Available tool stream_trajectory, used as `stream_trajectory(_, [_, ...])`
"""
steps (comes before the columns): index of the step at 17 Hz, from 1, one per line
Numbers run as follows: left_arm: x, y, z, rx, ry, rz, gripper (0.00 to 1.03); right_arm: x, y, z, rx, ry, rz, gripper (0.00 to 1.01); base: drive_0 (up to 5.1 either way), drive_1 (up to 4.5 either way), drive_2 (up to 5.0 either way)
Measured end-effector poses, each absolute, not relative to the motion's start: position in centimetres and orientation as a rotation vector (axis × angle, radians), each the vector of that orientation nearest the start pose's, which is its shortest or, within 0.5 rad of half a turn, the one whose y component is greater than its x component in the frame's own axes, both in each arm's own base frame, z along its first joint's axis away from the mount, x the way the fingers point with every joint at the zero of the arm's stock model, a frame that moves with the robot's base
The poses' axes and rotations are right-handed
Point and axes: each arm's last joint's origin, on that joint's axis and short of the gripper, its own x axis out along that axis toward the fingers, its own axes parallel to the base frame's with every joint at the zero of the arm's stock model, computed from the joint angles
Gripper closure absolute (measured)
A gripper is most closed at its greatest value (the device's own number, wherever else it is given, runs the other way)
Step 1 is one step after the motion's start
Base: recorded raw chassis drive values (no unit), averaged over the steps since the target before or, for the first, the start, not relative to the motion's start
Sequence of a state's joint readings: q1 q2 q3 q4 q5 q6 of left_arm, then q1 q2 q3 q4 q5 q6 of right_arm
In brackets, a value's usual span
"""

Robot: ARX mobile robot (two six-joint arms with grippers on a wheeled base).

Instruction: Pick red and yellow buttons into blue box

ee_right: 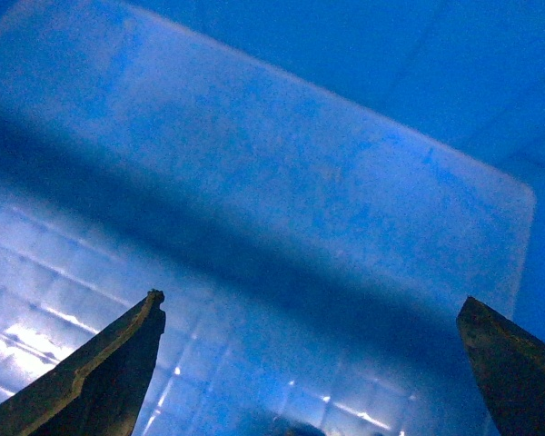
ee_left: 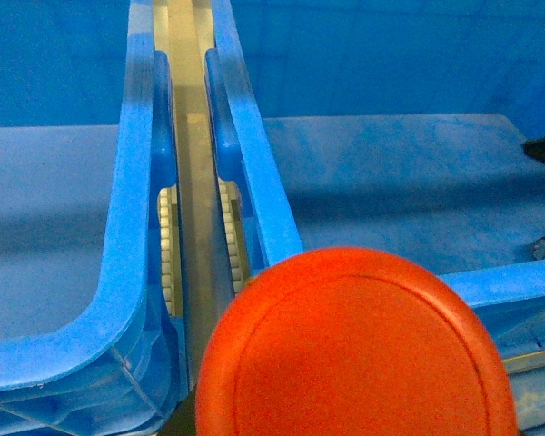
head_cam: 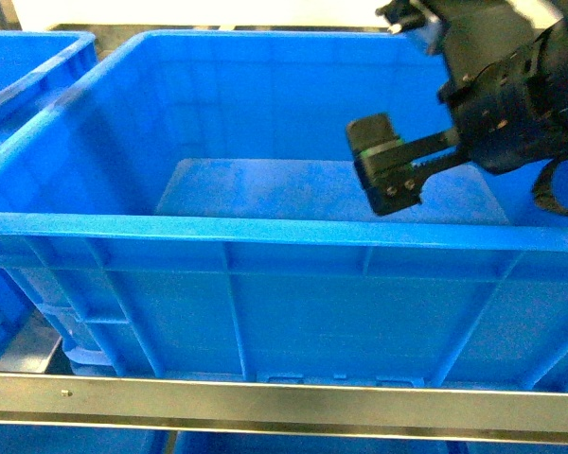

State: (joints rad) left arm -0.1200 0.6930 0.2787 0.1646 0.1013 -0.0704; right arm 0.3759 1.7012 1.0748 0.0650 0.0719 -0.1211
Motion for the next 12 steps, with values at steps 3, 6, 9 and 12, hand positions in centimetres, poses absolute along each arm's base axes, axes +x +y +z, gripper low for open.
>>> stream_trajectory(3, [15.7,-2.2,20.5,-0.067,0.258,-0.211,0.78,32.7,9.5,25.8,-0.238,0.366,0.286,0.03,0.0,0.0,0.0])
stream_trajectory(6, [15.7,-2.2,20.5,-0.067,0.258,-0.211,0.78,29.3,5.6,27.4,-0.279,0.224,0.189,0.03,0.0,0.0,0.0])
stream_trajectory(9, [15.7,-2.2,20.5,-0.067,0.258,-0.211,0.78,26.5,3.1,27.7,-0.277,0.142,0.119,0.03,0.0,0.0,0.0])
stream_trajectory(12, [15.7,-2.2,20.5,-0.067,0.258,-0.211,0.78,20.2,-0.6,27.2,-0.15,0.013,-0.028,0.03,0.0,0.0,0.0])
